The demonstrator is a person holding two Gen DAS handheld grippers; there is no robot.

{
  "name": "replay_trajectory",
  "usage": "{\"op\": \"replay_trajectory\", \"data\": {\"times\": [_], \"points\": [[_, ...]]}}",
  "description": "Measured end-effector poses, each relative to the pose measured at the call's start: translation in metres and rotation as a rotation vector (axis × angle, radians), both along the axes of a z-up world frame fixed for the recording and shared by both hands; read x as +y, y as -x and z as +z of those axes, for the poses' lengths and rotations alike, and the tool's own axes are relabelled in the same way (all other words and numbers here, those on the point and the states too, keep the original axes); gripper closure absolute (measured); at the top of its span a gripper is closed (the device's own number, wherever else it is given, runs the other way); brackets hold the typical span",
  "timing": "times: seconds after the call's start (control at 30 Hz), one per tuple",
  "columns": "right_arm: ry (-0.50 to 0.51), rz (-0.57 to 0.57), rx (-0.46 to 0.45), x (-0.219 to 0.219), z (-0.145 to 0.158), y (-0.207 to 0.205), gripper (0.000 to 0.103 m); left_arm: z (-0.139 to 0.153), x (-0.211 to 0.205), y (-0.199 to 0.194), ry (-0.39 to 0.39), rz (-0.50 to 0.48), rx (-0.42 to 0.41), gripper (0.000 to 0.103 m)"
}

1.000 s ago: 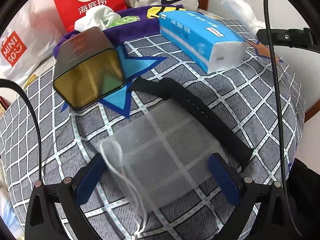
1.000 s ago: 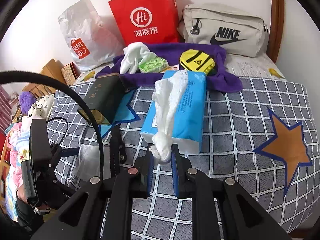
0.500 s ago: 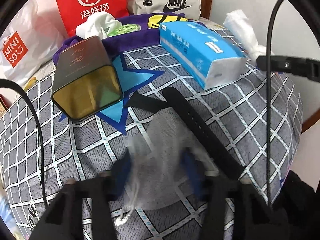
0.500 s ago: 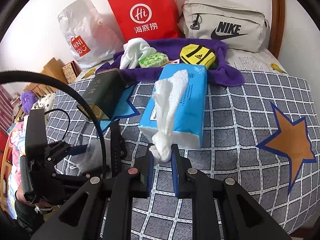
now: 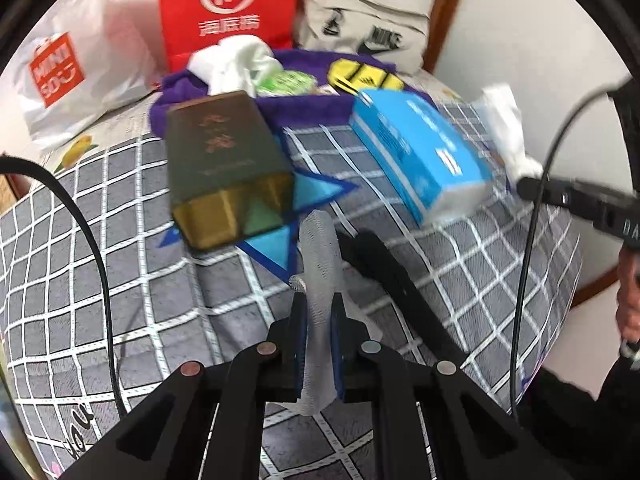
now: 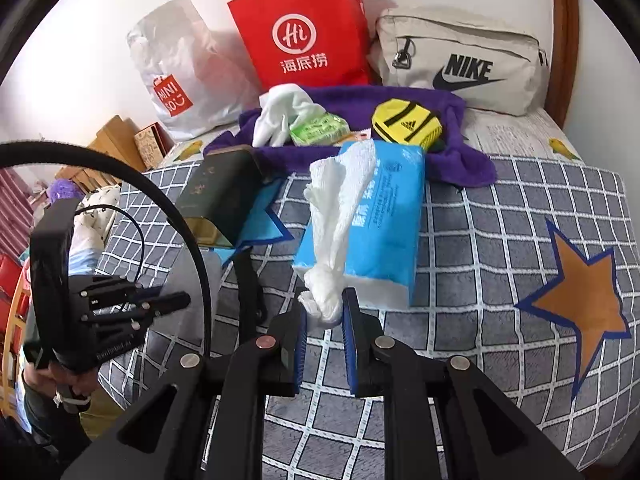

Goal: Organize soft objects
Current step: 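Grasp the white mesh bag on the sheet with the left tool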

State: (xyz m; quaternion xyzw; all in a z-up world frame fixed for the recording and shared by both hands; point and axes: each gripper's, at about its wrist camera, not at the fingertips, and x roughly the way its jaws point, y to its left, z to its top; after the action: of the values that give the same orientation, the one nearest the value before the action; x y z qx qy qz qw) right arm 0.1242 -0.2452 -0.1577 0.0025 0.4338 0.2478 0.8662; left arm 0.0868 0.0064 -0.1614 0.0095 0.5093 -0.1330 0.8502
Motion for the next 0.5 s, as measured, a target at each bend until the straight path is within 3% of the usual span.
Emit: {"op": "replay_trajectory", "data": {"times": [0.17, 0.5], "points": [[-0.008, 0.005, -0.012, -0.001, 0.010, -0.003, 0.087, 0.012, 0.019, -0.007, 0.071, 0.044, -0.002, 0.093], [-0.023, -0.003, -0.019, -0.007, 0.021, -0.022, 0.087, 0.045, 0.045, -0.030, 0.112, 0.121, -0.051, 0.093]]}}
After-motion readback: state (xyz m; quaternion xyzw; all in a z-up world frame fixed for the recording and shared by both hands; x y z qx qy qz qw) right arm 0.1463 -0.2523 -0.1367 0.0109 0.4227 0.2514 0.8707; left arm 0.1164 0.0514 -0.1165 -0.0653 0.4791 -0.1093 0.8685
